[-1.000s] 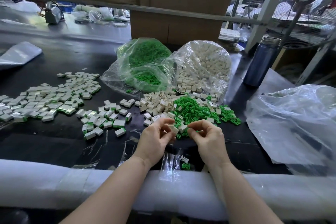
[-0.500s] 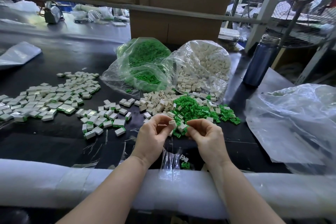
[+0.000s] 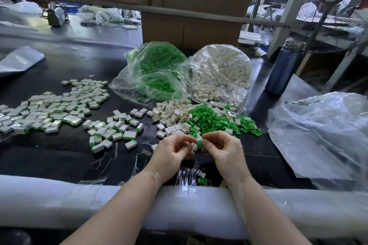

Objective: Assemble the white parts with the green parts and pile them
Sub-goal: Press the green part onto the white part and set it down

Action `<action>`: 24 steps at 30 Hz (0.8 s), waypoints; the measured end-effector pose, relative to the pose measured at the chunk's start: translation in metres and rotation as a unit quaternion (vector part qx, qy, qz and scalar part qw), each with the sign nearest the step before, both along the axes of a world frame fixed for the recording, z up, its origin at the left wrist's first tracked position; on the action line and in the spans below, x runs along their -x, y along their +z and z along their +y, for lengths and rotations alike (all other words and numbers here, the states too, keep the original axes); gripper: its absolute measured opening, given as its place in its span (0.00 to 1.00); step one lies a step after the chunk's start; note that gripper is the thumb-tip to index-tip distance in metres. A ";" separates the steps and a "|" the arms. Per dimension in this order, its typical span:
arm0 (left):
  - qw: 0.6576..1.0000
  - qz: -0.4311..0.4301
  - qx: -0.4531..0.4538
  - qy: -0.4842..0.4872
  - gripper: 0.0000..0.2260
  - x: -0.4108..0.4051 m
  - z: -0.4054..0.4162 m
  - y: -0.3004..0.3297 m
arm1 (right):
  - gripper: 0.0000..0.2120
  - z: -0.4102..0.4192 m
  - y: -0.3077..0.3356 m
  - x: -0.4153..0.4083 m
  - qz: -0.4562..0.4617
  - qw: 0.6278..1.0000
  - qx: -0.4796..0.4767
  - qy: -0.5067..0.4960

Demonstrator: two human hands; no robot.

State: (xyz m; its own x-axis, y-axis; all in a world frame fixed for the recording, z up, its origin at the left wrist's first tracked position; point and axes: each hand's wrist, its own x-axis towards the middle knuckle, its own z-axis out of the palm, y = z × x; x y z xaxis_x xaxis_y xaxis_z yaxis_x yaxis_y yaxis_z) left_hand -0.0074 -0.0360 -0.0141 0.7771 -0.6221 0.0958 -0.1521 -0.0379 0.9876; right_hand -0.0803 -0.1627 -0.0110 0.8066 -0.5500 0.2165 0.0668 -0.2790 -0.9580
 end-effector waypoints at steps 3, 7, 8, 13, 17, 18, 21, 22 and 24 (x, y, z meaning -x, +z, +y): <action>1.000 0.008 0.002 -0.014 0.09 -0.001 0.001 -0.001 | 0.10 0.001 0.001 0.001 0.005 1.000 0.000 0.021; 1.000 0.019 -0.001 -0.010 0.07 -0.002 0.001 -0.002 | 0.10 0.001 0.002 0.001 0.011 1.000 -0.003 0.029; 1.000 0.017 -0.005 -0.008 0.07 -0.003 0.001 -0.002 | 0.10 0.001 0.002 0.001 0.014 0.999 -0.004 0.030; 1.000 0.004 -0.011 -0.003 0.05 -0.003 0.001 -0.002 | 0.06 0.000 0.000 0.001 0.032 0.998 -0.008 0.048; 1.000 -0.014 -0.018 0.004 0.05 -0.005 0.003 -0.003 | 0.07 0.001 0.000 0.001 0.031 0.998 -0.011 0.054; 1.000 -0.015 -0.016 0.005 0.06 -0.005 0.002 -0.003 | 0.07 0.001 0.000 0.001 0.030 0.998 -0.014 0.055; 1.000 -0.011 -0.005 0.003 0.10 -0.003 0.002 -0.003 | 0.07 0.001 0.001 0.002 0.031 0.998 -0.016 0.054; 1.000 -0.010 -0.005 0.004 0.11 -0.003 0.001 -0.003 | 0.07 0.001 0.001 0.002 0.034 0.998 -0.013 0.053; 1.000 -0.013 -0.014 0.009 0.11 -0.002 0.000 -0.003 | 0.07 0.001 0.002 0.003 0.043 0.998 -0.007 0.051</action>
State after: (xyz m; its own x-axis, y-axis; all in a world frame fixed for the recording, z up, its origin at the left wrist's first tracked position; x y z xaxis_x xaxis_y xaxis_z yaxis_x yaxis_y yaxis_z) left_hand -0.0055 -0.0356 -0.0174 0.7862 -0.6101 0.0988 -0.1758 -0.0676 0.9821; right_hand -0.0834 -0.1616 -0.0090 0.8739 -0.4665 0.1370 0.0113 -0.2622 -0.9650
